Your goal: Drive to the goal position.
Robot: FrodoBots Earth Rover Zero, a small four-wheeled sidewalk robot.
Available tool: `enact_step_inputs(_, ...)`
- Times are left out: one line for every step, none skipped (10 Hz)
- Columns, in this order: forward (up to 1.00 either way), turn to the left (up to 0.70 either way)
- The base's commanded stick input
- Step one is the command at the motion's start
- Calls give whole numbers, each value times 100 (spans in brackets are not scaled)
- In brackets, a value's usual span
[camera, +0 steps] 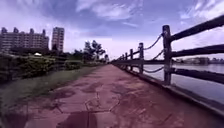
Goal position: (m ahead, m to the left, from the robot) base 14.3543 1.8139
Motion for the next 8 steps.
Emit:
enact_step_inputs(100,11)
enact_step_inputs(100,21)
enact_step_inputs(100,4)
enact_step_inputs(100,0)
enact_step_inputs(100,0)
enact_step_inputs(100,0)
enact_step_inputs(100,0)
enact_step_inputs(100,0)
